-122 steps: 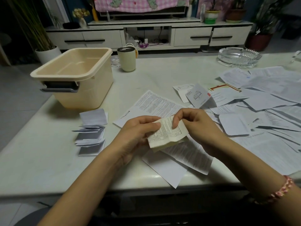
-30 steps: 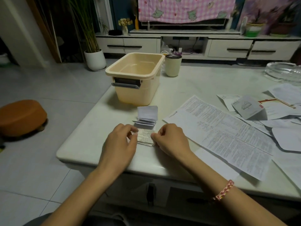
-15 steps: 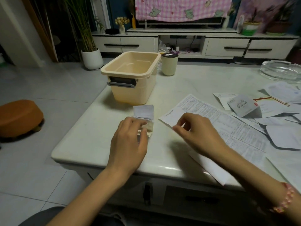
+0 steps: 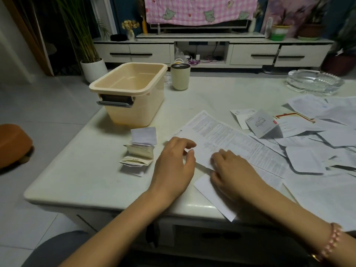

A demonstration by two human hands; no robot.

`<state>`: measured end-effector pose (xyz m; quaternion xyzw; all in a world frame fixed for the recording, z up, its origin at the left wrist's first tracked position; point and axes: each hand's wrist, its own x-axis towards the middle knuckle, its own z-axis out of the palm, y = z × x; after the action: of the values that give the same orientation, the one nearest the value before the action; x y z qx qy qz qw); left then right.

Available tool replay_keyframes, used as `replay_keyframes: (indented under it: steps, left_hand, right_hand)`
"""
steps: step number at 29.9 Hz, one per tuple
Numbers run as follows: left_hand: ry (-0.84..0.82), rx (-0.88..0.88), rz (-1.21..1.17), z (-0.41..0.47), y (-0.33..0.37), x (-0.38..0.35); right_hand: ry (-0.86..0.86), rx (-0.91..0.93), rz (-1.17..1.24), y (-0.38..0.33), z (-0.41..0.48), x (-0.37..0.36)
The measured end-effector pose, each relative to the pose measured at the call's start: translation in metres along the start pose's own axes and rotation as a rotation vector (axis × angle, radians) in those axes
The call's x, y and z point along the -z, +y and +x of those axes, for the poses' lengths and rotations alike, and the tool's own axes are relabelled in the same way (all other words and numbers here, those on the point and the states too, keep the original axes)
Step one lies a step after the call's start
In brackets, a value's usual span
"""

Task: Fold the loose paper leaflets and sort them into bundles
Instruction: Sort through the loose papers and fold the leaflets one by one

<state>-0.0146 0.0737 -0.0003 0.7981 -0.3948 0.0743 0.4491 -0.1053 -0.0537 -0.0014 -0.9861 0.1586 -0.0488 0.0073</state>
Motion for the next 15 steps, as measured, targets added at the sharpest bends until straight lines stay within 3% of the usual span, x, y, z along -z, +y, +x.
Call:
replay_keyframes:
  steps: [3,9,12,15]
  left_hand:
    - [0.079,0.107,-0.116,0.01,0.005,-0.006]
    - [0.334,0.351,-0.476,0.027,0.017,-0.008]
    - [0.273,0.457,-0.66,0.034,0.024,-0.012]
    - [0.079,0.629,-0.86,0.04,0.024,-0.018]
  right_hand:
    - [0.037,-0.001,0.051,0.004,0.001,0.004]
    - [0.246,-0.141,0.673,0.028,0.011,0.031]
    - [0.298,-0.237,1.127,0.037,0.004,0.052]
    - [0.258,-0.305,1.547,0.049,-0.007,0.067]
